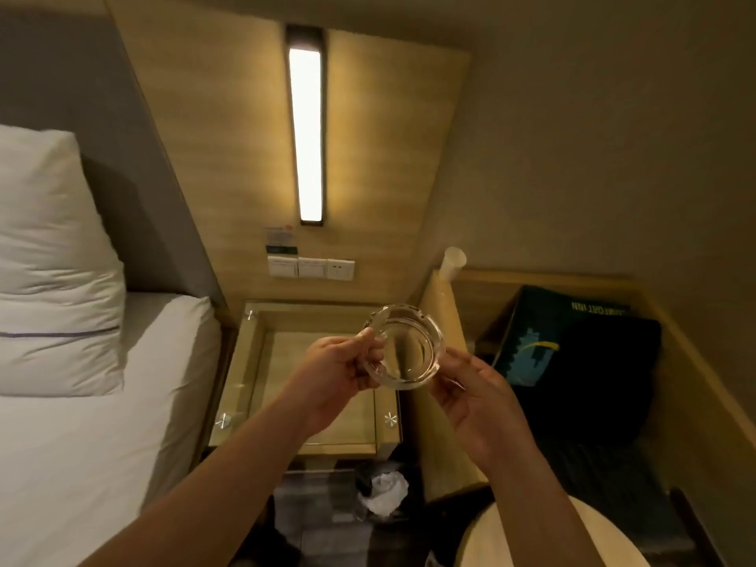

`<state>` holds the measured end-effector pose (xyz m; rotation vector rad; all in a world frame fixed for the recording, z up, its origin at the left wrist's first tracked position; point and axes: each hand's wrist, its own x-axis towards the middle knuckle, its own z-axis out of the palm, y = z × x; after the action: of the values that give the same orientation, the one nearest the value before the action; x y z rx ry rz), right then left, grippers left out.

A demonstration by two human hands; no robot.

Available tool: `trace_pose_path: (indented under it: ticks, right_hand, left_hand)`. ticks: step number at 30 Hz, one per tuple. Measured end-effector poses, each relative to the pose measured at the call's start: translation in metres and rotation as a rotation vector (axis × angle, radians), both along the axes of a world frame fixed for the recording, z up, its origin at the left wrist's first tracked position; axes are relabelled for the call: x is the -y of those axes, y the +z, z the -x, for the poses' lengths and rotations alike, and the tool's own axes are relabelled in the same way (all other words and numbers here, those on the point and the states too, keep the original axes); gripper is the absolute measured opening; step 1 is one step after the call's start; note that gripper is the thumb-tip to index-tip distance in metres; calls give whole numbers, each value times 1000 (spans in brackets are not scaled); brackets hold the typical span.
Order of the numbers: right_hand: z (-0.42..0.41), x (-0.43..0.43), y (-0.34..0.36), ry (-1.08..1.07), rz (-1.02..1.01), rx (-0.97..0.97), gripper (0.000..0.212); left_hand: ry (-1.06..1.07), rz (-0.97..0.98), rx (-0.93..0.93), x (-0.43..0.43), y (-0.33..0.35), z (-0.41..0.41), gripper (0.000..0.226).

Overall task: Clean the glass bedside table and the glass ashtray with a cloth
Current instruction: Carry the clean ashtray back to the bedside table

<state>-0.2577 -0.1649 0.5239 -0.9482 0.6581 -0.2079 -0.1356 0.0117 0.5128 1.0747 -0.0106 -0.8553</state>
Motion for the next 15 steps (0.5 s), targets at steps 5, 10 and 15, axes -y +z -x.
trace_pose_path:
  ticks: [5, 10, 15]
  right_hand:
    - [-58, -22, 14, 97, 101, -55, 44]
    - [-123, -49, 21, 127, 142, -63, 29]
    - [-196, -77, 15, 147, 123, -100, 12]
  left_hand:
    - [135, 14, 15, -28, 2, -33, 33]
    - [195, -17, 38, -60, 2, -82, 27]
    - [222, -121, 117, -91, 0, -139, 26]
